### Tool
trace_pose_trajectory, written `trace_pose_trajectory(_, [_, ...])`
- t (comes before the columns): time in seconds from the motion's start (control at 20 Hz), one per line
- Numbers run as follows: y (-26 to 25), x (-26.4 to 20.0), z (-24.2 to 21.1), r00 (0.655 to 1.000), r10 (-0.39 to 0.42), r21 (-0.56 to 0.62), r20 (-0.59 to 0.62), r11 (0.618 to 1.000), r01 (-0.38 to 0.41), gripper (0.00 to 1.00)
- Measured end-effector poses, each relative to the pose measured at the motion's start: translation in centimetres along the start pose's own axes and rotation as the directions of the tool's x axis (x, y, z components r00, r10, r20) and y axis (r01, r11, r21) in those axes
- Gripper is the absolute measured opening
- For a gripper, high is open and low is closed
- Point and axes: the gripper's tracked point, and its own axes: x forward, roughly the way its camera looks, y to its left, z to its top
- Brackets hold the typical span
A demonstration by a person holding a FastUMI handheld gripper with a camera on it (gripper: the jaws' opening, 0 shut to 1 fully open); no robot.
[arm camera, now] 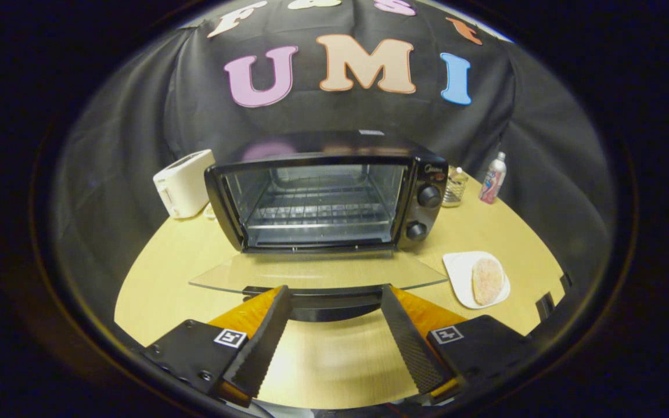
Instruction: Open the toaster oven, put the food inside, and close the toaster oven door.
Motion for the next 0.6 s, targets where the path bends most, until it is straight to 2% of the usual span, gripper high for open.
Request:
trace_pose_trajectory(0.2, [0.1,0.8,-4.2,0.996,-0.001,-0.062,-0.095,0.998,-0.005,0.98])
trace_pose_trajectory(0.4, [-0.1,2.1,-8.0,0.981,0.0,-0.01,-0.194,1.0,-0.002,0.97])
trace_pose_trajectory(0.6, [-0.6,1.5,-8.1,0.98,0.002,0.008,-0.197,1.0,-0.001,0.97])
